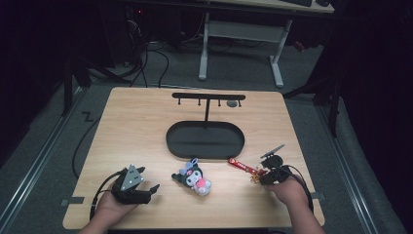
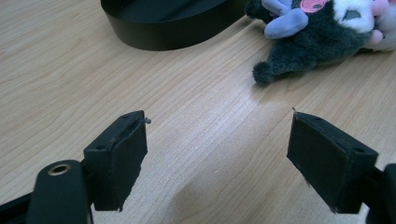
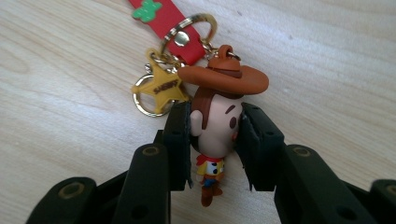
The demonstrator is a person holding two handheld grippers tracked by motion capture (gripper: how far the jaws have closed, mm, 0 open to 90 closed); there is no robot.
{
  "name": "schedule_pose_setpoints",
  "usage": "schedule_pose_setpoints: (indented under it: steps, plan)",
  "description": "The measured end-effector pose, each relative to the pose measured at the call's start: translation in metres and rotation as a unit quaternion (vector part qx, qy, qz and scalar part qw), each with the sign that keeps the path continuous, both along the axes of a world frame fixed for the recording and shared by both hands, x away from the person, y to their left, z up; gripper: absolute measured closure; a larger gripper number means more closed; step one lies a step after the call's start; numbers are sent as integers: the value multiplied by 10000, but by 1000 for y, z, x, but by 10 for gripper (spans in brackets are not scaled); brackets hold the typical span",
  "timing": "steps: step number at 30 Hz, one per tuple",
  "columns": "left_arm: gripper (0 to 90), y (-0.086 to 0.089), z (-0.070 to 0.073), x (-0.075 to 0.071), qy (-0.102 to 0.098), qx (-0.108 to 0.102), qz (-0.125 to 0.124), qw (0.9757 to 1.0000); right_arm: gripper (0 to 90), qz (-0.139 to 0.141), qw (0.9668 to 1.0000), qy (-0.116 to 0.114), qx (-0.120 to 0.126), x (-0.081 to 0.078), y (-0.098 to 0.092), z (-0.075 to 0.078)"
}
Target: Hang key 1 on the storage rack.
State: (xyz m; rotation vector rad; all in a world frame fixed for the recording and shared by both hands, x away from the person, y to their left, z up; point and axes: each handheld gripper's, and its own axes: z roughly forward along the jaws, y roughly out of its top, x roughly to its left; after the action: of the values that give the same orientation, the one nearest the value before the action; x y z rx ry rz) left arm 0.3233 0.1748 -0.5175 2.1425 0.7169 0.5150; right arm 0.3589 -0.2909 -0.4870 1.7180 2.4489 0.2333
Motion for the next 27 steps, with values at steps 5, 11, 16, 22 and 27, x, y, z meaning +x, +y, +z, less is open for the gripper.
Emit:
schedule_pose_setpoints:
  steps: [5,11,16,22,27]
  plan:
    - [204,-2,-3,1,31,68,-36,10000,662,123,9999,-37,20,-3,0,10]
    - [204,-2,-3,2,42,53,-35,10000,662,176,9996,-194,104,-7,0,33]
    - [203,-3,-3,1,30,63,-55,10000,662,266,9992,-239,155,-12,6,45]
    - [204,-4,-3,1,20,82,-68,9999,661,355,9986,-342,190,-15,10,59]
    - [203,-3,-3,1,22,73,-39,10000,663,440,9981,-326,286,-16,15,76]
